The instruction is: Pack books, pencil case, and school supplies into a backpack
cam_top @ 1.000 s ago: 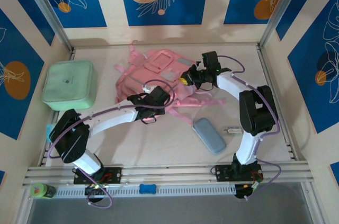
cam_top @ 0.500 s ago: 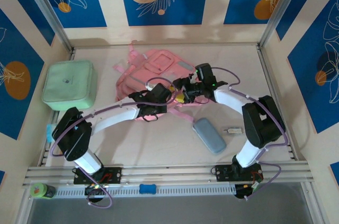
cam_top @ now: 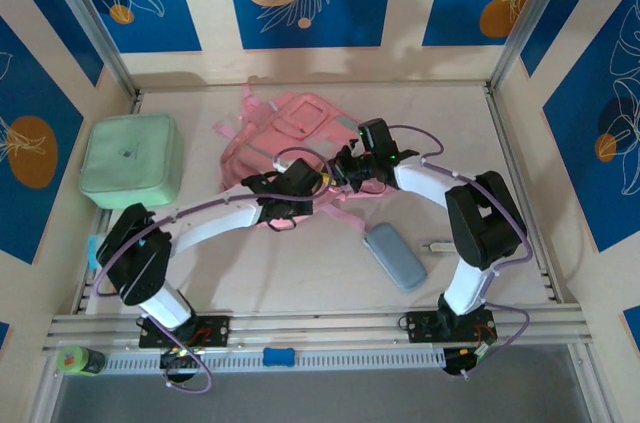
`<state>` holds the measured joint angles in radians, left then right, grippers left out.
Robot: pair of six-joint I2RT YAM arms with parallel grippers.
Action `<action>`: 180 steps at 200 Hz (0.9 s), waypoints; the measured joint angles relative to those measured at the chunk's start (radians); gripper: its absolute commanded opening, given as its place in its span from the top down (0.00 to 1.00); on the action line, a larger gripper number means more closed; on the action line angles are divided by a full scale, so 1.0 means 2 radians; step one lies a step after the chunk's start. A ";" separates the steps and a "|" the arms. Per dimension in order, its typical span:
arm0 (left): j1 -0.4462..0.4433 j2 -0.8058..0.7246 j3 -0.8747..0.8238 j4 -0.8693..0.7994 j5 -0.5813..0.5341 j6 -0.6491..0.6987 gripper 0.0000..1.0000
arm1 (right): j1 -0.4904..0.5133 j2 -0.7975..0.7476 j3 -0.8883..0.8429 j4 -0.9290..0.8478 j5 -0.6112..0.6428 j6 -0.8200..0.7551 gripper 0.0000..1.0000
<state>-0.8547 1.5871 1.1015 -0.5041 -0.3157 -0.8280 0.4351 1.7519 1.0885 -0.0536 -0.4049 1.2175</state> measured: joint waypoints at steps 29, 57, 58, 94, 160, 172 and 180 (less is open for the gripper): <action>0.009 -0.038 -0.041 0.008 -0.003 0.000 1.00 | -0.046 0.010 0.020 -0.038 -0.036 -0.053 1.00; 0.009 -0.055 -0.060 0.053 0.019 0.000 1.00 | -0.082 0.049 0.087 -0.085 -0.073 -0.104 1.00; 0.009 -0.055 -0.060 0.053 0.019 0.000 1.00 | -0.083 0.051 0.089 -0.087 -0.073 -0.105 1.00; 0.009 -0.060 -0.057 0.080 0.029 0.000 1.00 | -0.097 0.095 0.171 -0.126 -0.079 -0.147 0.85; 0.010 -0.055 -0.039 0.033 0.035 0.013 1.00 | -0.087 -0.031 0.018 -0.061 -0.075 -0.095 0.44; 0.010 -0.053 -0.036 0.032 0.036 0.013 1.00 | -0.066 -0.050 -0.019 -0.031 -0.076 -0.067 0.44; 0.010 -0.053 -0.036 0.031 0.036 0.013 1.00 | -0.048 -0.054 -0.040 -0.009 -0.076 -0.044 0.46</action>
<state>-0.8352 1.4815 1.0294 -0.4427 -0.2428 -0.8013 0.3389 1.6436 1.0088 -0.0711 -0.5571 1.1301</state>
